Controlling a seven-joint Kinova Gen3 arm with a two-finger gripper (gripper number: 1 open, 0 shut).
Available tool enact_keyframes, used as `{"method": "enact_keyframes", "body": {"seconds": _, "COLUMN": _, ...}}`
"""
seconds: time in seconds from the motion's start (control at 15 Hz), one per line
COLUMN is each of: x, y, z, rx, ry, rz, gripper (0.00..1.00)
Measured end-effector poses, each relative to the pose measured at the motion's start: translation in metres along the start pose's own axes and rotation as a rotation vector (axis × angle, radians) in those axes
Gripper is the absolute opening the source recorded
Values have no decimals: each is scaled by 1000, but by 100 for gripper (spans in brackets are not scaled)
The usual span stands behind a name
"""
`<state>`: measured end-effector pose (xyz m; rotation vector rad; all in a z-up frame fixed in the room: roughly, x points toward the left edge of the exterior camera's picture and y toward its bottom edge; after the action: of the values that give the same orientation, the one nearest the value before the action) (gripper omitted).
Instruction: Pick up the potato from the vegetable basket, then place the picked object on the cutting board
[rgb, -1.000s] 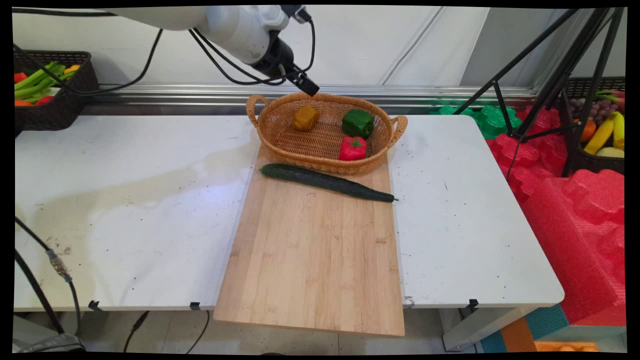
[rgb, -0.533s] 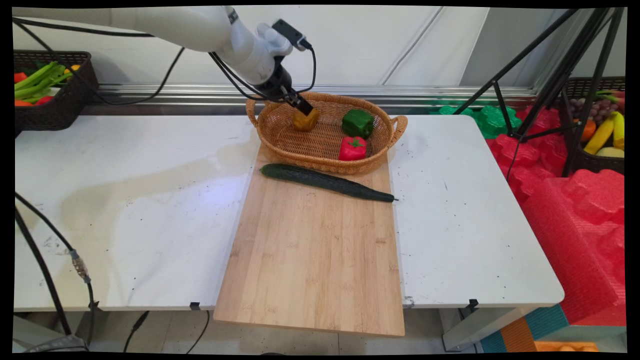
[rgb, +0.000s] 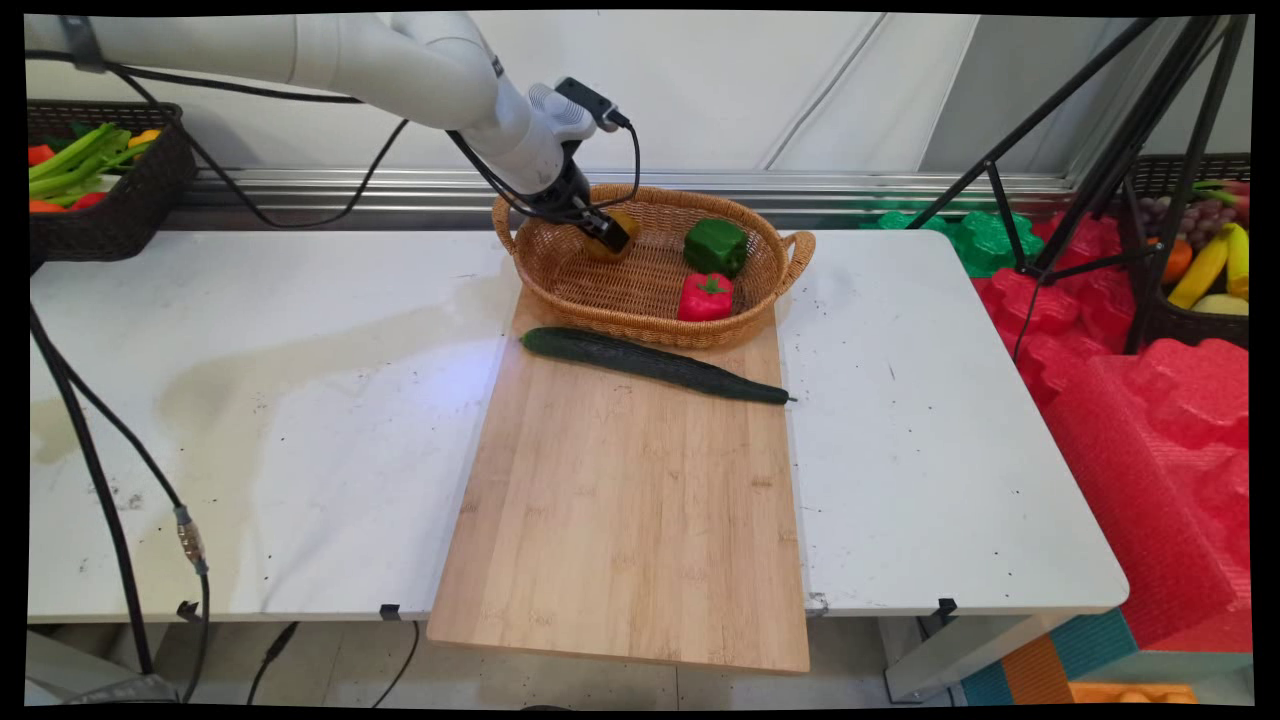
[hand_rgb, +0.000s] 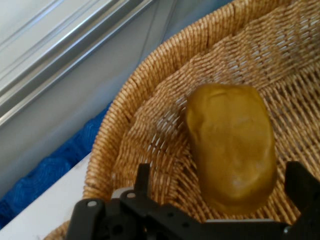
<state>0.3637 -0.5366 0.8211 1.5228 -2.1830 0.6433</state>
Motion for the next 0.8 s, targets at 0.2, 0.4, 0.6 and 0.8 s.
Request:
{"method": "enact_keyframes", "body": {"seconds": 0.2, "x": 2, "y": 1, "z": 12, "rx": -13, "ry": -3, "rz": -18, "gripper": 100}}
{"method": "enact_keyframes", "body": {"seconds": 0.4, "x": 4, "y": 4, "z": 18, "rx": -24, "ry": 1, "rz": -31, "gripper": 0}}
{"method": "enact_keyframes", "body": {"seconds": 0.6, "x": 4, "y": 5, "z": 20, "rx": -25, "ry": 14, "rz": -50, "gripper": 0}}
{"method": "enact_keyframes", "body": {"seconds": 0.8, "x": 3, "y": 7, "z": 9, "rx": -15, "ry": 39, "rz": -49, "gripper": 0}}
